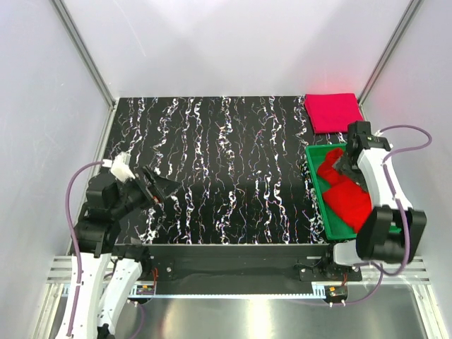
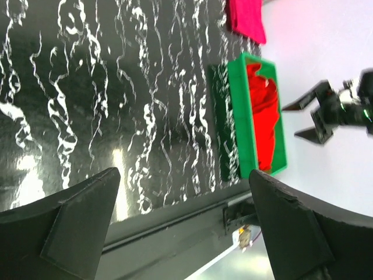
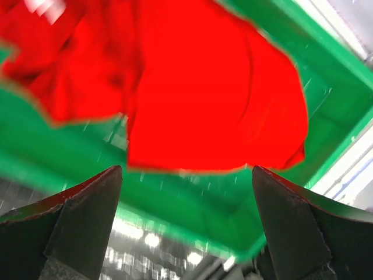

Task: Fold and stack the t-shirts
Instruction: Grab the tshirt from the pile

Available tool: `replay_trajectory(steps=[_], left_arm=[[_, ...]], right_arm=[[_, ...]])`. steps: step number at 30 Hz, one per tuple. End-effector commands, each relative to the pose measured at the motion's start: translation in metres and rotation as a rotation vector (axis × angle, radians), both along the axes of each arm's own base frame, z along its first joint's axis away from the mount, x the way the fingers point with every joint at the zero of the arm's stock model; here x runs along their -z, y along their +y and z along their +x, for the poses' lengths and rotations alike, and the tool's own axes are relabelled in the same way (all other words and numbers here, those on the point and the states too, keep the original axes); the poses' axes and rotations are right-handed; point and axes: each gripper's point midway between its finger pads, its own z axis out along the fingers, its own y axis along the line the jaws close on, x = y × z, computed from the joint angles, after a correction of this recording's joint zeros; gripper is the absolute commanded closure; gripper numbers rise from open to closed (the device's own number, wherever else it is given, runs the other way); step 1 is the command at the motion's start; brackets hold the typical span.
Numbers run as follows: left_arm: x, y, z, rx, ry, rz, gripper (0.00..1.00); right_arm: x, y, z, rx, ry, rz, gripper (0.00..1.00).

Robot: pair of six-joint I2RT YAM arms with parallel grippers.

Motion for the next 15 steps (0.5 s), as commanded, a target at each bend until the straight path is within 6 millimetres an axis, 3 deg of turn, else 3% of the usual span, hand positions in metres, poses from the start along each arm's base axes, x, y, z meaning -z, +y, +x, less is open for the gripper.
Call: replay_trajectory(steps=[1,6,8,9,10,13,15], left_arm=[[0.005,-0.007,-0.015,0.082,0.008,0.028,0.01],[-0.006,-0.017,-0.018,0.176,-0.05,0.044,0.01],[-0.019,-0.02,-0.018,0.204,-0.084,0.049,0.01],[-0.024,-0.022,-0.019,0.223,-0.095,0.048,0.01],[-0.032,-0.025,-0.021,0.24,-0.115,0.044,0.01],[-0.039,-0.032,-0.027,0.288,-0.098,0.014,0.02],[-0.041,-0.035,-0.031,0.307,-0.073,-0.005,0.06]], right_arm=[[0.012,-0.026,0.023,0.027,-0.04,-0.092,0.0],[0.05,-0.029,0.051,0.053,-0.027,-0.069,0.0],[0.065,-0.029,0.054,0.059,-0.02,-0.051,0.01],[0.074,-0.03,0.057,0.067,-0.018,-0.044,0.05],[0.078,-0.032,0.056,0.07,-0.009,-0.048,0.16],[0.083,-0.044,0.05,0.114,0.013,-0.096,0.37],[0.081,-0.051,0.045,0.119,0.036,-0.113,0.43]])
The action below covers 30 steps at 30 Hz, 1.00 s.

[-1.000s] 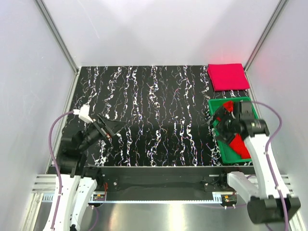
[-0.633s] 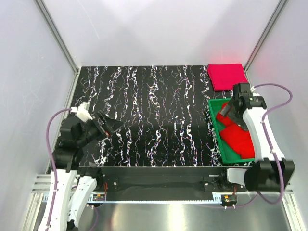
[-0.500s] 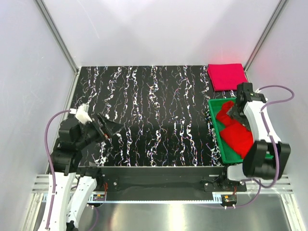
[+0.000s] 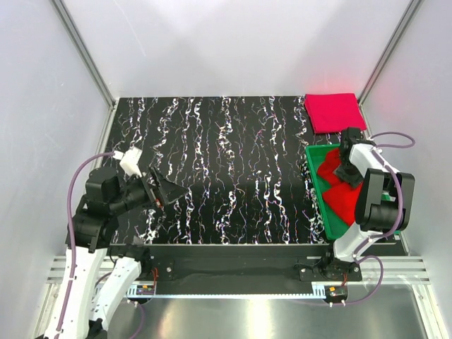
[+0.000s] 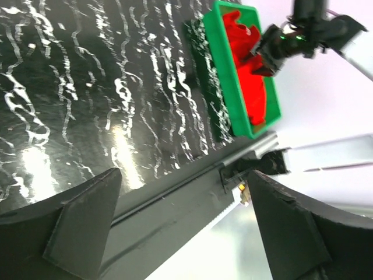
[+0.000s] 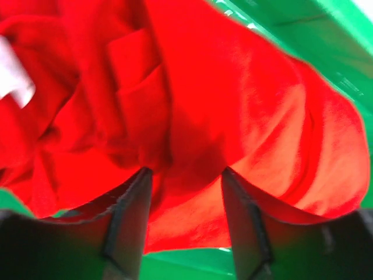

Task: Fold and stack the t-shirts
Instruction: Grab the tshirt from the pile

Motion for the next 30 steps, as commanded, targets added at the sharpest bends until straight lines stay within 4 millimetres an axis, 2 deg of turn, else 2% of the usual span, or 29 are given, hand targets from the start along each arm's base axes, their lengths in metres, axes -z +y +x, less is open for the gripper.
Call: replay_trajectory(steps=[1,3,4,5,7,9,10,12,14,15,17,18,20,21,22,23,24,26,27,28,30], left_arm=[[-0.021,-0.01,-0.012,0.083,-0.011,-0.038,0.1],[-0.023,-0.012,-0.016,0.095,0.03,-0.055,0.14],[-0.024,-0.013,-0.019,0.102,0.045,-0.065,0.18],[-0.028,-0.015,-0.022,0.114,0.053,-0.085,0.19],[-0.036,-0.017,-0.027,0.104,0.066,-0.123,0.2],[-0.045,-0.017,-0.029,0.092,0.068,-0.147,0.2],[-0.048,-0.017,-0.03,0.087,0.064,-0.154,0.2],[-0.054,-0.017,-0.031,0.071,0.065,-0.168,0.2],[-0.058,-0.016,-0.031,0.058,0.068,-0.181,0.22],[-0.06,-0.016,-0.031,0.055,0.066,-0.185,0.23],[-0.064,-0.015,-0.029,0.041,0.059,-0.189,0.23],[-0.065,-0.015,-0.028,0.038,0.053,-0.187,0.23],[-0.068,-0.013,-0.024,0.015,0.044,-0.181,0.23],[-0.07,-0.012,-0.022,0.008,0.036,-0.181,0.23],[-0.072,-0.011,-0.02,-0.003,0.032,-0.18,0.23],[-0.075,-0.01,-0.017,-0.019,0.028,-0.182,0.23],[-0.077,-0.009,-0.016,-0.028,0.023,-0.182,0.23],[-0.079,-0.007,-0.012,-0.055,0.017,-0.178,0.23],[-0.08,-0.005,-0.009,-0.067,0.012,-0.177,0.23],[-0.079,-0.004,-0.009,-0.077,0.013,-0.176,0.23],[-0.08,-0.001,-0.005,-0.105,0.005,-0.171,0.23]], right_arm=[[-0.019,-0.026,0.006,0.046,-0.041,-0.103,0.44],[-0.03,-0.028,0.001,0.034,-0.022,-0.103,0.76],[-0.043,-0.031,0.005,0.021,-0.038,-0.109,0.93],[-0.058,-0.032,0.006,0.02,-0.066,-0.116,1.0],[-0.087,-0.033,0.005,0.012,-0.094,-0.129,1.0],[-0.13,-0.031,0.008,0.001,-0.214,-0.139,1.0],[-0.145,-0.024,0.01,-0.03,-0.267,-0.113,1.0],[-0.195,-0.017,0.013,-0.057,-0.426,-0.117,1.0],[-0.225,-0.015,0.008,-0.069,-0.497,-0.131,1.0],[-0.25,-0.015,0.011,-0.079,-0.547,-0.144,1.0],[-0.272,0.001,0.019,-0.16,-0.604,-0.082,1.0],[-0.296,0.023,0.03,-0.246,-0.696,0.008,1.0],[-0.319,0.052,0.046,-0.349,-0.8,0.129,1.0],[-0.344,0.085,0.052,-0.454,-0.884,0.271,1.0],[-0.354,0.101,0.055,-0.494,-0.911,0.334,1.0],[-0.375,0.125,0.06,-0.57,-0.964,0.389,1.0],[-0.389,0.152,0.058,-0.645,-0.998,0.473,1.0],[-0.409,0.186,0.059,-0.748,-1.035,0.535,1.0],[-0.426,0.228,0.045,-0.871,-1.049,0.625,1.0],[-0.428,0.245,0.041,-0.91,-1.04,0.679,1.0],[-0.418,0.282,0.031,-0.973,-0.971,0.823,1.0]])
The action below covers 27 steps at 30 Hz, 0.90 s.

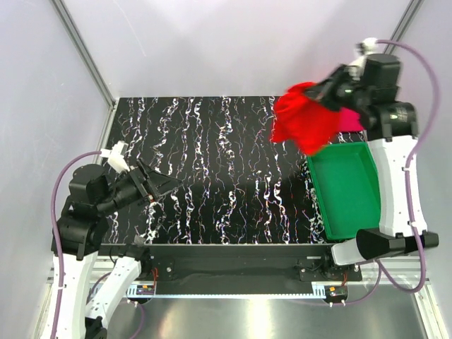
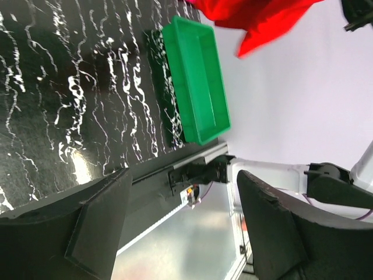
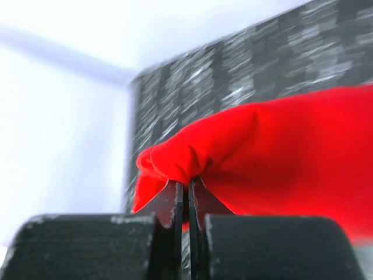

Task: Fold and stack the t-shirts
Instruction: Grab the tshirt from the pile, then move the tshirt to the center of the board

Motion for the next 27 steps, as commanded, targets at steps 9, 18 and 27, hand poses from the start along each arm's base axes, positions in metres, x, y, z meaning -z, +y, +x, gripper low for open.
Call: replay_trajectory(steps=[9,18,27], left_arm=[[0.006,0.021,0.02,-0.188,-0.014,0.019,0.23],[0.135,0.013,0.028,-0.144,0.374,0.114,0.32],[0.214,-0.02,0.01,0.012,0.58,0.312,0.23]], right_arm=[[0.157,0.091,-0.124,-0.41,0.384,0.015,0.42],[0.269,0.077,-0.171,-0.501,0.671,-0.076,0.24],[0.317,0.1,-0.179,-0.613,0.787,-0.023,0.2]])
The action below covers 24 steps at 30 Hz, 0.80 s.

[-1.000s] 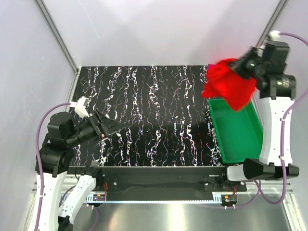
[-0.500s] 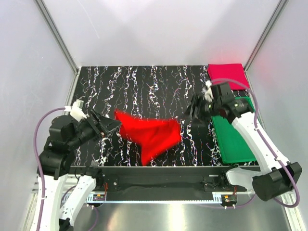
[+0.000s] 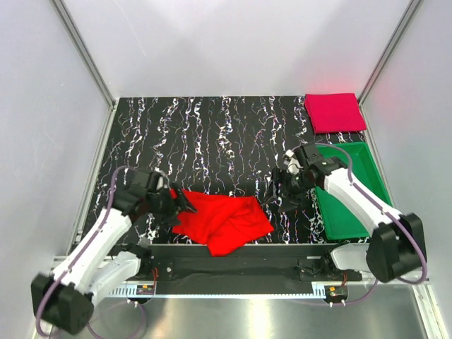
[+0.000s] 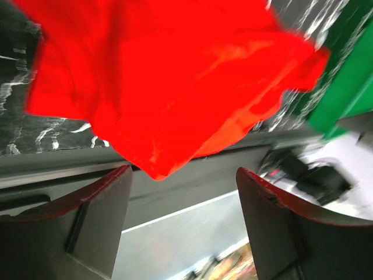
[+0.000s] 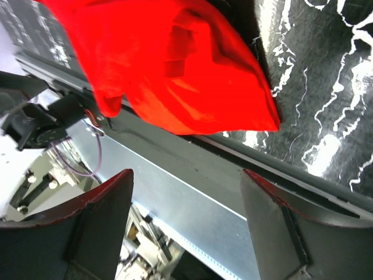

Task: Fold and stack the t-shirts
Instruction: Flatten the tshirt out

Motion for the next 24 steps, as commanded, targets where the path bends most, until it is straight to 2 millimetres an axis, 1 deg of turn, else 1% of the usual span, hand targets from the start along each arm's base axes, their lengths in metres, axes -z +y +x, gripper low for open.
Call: replay_trajectory(steps=[1,2,3,4,5,6,7,8,9,10,11,14,15,16,17,18,19,20,21,22,23,24], left_arm=[[0.008,-0.026,0.002,0.095,-0.011,0.022,0.23],[0.017,-0.029,0.001,0.105,0.033,0.056,0.21],[0.022,-0.032,-0.003,0.126,0.051,0.071,0.21],[0.026,-0.032,-0.004,0.122,0.07,0.079,0.2],[0.032,-0.032,-0.006,0.119,0.1,0.089,0.19],[0.034,-0.032,-0.006,0.122,0.109,0.091,0.17],[0.035,-0.034,-0.007,0.138,0.115,0.088,0.16],[0.039,-0.036,-0.008,0.151,0.136,0.095,0.14],[0.041,-0.037,-0.01,0.166,0.147,0.099,0.06],[0.043,-0.037,-0.011,0.172,0.156,0.101,0.05],[0.048,-0.038,-0.015,0.18,0.184,0.099,0.04],[0.061,-0.041,-0.026,0.207,0.251,0.096,0.04],[0.067,-0.042,-0.026,0.214,0.27,0.102,0.05],[0.071,-0.044,-0.028,0.222,0.278,0.096,0.06],[0.073,-0.047,-0.029,0.236,0.286,0.083,0.06],[0.078,-0.05,-0.026,0.24,0.281,0.075,0.08],[0.085,-0.05,-0.026,0.242,0.306,0.082,0.14],[0.088,-0.052,-0.025,0.245,0.312,0.08,0.19],[0.089,-0.056,-0.018,0.245,0.295,0.066,0.27],[0.088,-0.06,-0.011,0.245,0.293,0.064,0.38],[0.085,-0.061,-0.002,0.242,0.268,0.068,0.57],[0.079,-0.063,0.009,0.235,0.238,0.063,0.62]], right_arm=[[0.018,0.014,0.006,-0.045,0.015,0.042,0.21],[0.021,0.02,0.011,-0.05,0.003,0.056,0.21],[0.024,0.024,0.013,-0.041,0.017,0.064,0.22],[0.031,0.028,0.016,-0.042,0.038,0.061,0.22],[0.03,0.037,0.022,-0.058,0.017,0.075,0.22],[0.033,0.04,0.027,-0.05,0.02,0.072,0.22],[0.04,0.045,0.032,-0.049,0.029,0.067,0.21],[0.039,0.051,0.038,-0.049,0.021,0.074,0.21],[0.039,0.056,0.041,-0.042,0.033,0.085,0.21],[0.04,0.06,0.044,-0.04,0.038,0.088,0.21],[0.046,0.062,0.048,-0.035,0.049,0.082,0.21],[0.049,0.068,0.059,-0.028,0.035,0.066,0.21],[0.052,0.068,0.062,-0.02,0.033,0.052,0.21],[0.057,0.068,0.063,-0.017,0.05,0.043,0.21],[0.059,0.069,0.064,-0.017,0.052,0.042,0.23],[0.061,0.069,0.065,-0.016,0.061,0.041,0.25],[0.067,0.07,0.064,-0.02,0.08,0.036,0.26],[0.069,0.071,0.066,-0.019,0.082,0.039,0.28],[0.07,0.072,0.066,-0.021,0.087,0.042,0.37],[0.075,0.073,0.065,-0.023,0.105,0.04,0.45],[0.073,0.075,0.067,-0.031,0.103,0.05,0.58],[0.071,0.078,0.068,-0.039,0.107,0.066,0.73]])
